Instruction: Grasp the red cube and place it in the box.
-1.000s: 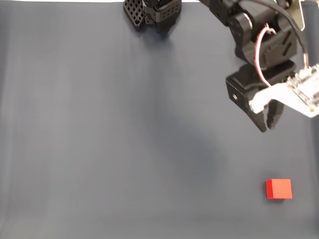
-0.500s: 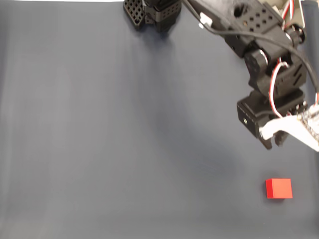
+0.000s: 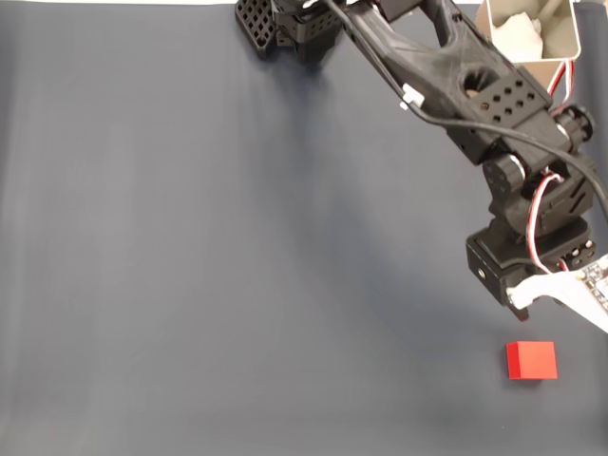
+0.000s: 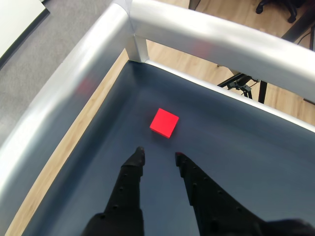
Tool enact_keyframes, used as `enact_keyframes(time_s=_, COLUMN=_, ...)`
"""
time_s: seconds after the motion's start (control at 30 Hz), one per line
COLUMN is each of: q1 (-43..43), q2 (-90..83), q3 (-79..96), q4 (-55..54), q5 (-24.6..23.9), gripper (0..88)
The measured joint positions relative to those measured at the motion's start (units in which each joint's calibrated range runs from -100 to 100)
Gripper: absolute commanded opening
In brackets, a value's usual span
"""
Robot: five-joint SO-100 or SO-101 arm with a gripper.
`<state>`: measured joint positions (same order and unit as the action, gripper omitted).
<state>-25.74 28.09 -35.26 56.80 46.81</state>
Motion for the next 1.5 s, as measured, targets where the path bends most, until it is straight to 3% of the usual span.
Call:
enact_keyframes(time_s=0.67, q1=0.82, q2=13.81, q3=-13.20, q4=-3.58, q5=0.00, gripper=30.4)
enact_keyframes(time_s=1.5, q1=3.71, q2=18.32, q3=-14.38, q4=-6.76, q5=0.49, gripper=37.6)
